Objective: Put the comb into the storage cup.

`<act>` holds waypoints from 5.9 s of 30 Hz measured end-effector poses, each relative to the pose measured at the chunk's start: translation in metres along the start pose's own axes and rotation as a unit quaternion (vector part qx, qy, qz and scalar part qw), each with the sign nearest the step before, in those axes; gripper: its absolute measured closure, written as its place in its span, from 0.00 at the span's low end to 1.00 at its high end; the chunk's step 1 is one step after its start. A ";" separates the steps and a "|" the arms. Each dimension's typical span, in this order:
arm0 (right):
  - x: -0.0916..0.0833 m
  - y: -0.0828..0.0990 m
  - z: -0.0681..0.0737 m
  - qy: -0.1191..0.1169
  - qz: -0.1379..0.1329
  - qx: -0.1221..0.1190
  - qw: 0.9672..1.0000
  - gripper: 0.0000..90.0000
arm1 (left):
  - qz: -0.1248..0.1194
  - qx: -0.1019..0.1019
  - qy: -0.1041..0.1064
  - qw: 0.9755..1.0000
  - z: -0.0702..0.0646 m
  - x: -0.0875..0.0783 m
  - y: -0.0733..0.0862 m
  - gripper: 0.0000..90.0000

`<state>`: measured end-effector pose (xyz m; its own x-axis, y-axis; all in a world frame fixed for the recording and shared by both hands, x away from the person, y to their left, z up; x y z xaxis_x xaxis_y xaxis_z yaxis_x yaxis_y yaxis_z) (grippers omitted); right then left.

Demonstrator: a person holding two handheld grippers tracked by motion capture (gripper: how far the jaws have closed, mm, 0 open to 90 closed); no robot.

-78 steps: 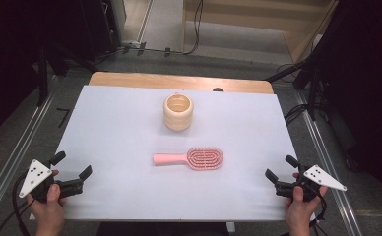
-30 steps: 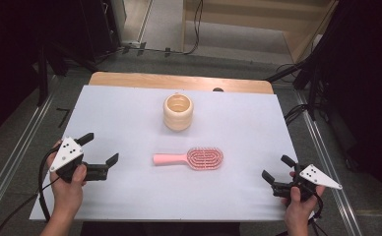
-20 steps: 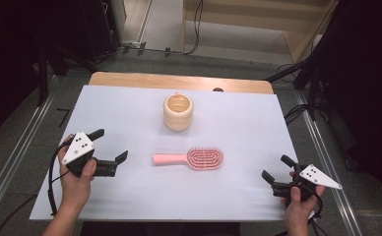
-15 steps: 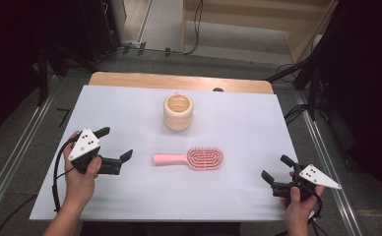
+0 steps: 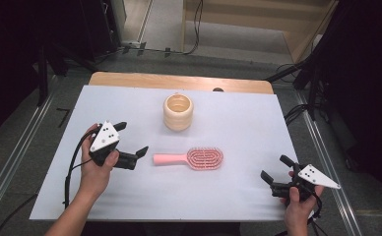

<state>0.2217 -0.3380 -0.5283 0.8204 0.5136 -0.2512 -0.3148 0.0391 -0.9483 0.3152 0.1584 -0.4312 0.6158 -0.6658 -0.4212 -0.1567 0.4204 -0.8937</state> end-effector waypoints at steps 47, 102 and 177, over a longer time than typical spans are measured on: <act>0.002 0.000 0.004 -0.009 0.021 -0.019 1.000 0.00 | 0.053 0.041 0.071 0.995 -0.016 0.066 -0.025 0.00; 0.004 0.000 0.006 -0.019 0.030 -0.027 0.999 0.00 | 0.307 0.153 0.181 0.922 -0.040 0.139 -0.008 0.09; 0.006 0.001 0.007 -0.011 0.038 -0.031 0.999 0.00 | 0.313 0.138 0.220 0.914 -0.055 0.141 0.007 0.77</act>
<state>0.2231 -0.3290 -0.5294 0.7843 0.5324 -0.3184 -0.3443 -0.0533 -0.9373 0.3588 0.0332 -0.5052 0.0933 -0.3992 -0.9121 -0.1333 0.9028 -0.4088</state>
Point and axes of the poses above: each handheld gripper's, and its own axes: x roughly forward along the jaws, y roughly out of its underside, z roughly to its left, the point moved 3 cm from there along x, roughly forward along the jaws, and after that the axes turned 3 degrees about x, right-handed, at the moved point
